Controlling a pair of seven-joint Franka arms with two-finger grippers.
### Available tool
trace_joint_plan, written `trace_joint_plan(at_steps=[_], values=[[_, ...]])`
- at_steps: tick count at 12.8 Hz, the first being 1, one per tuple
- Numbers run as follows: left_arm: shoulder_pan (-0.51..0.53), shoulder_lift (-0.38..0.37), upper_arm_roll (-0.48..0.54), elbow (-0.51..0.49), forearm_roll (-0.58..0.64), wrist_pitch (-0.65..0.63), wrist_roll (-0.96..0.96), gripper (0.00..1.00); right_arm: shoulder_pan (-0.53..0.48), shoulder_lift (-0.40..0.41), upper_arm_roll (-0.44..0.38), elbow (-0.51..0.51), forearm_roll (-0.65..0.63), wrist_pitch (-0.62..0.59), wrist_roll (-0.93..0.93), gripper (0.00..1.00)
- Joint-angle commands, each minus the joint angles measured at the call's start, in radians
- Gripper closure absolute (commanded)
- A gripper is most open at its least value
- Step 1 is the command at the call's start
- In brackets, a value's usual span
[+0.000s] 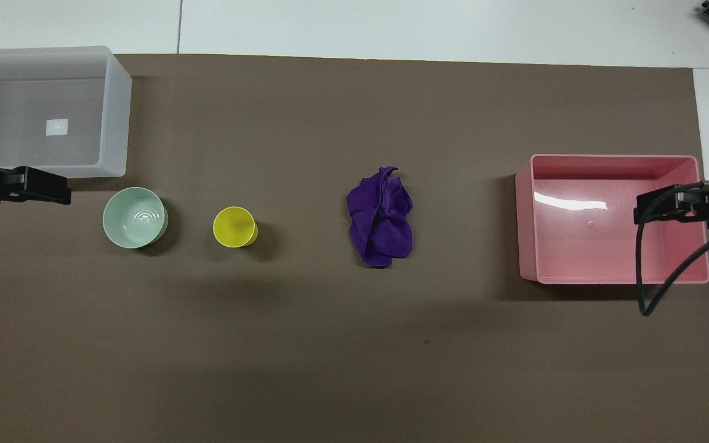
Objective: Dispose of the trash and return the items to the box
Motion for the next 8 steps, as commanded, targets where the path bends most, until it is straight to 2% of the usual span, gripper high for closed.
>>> trace_joint_plan(at_steps=[1, 8], values=[[0.034, -0.01, -0.004, -0.097, 0.005, 0.114, 0.024, 0.0, -0.013, -0.026, 0.003, -0.028, 0.022, -0.002, -0.034, 0.0], [0.069, 0.114, -0.004, -0.282, 0.004, 0.47, 0.061, 0.0, -0.001, -0.037, 0.003, -0.068, 0.029, 0.051, -0.048, 0.0]])
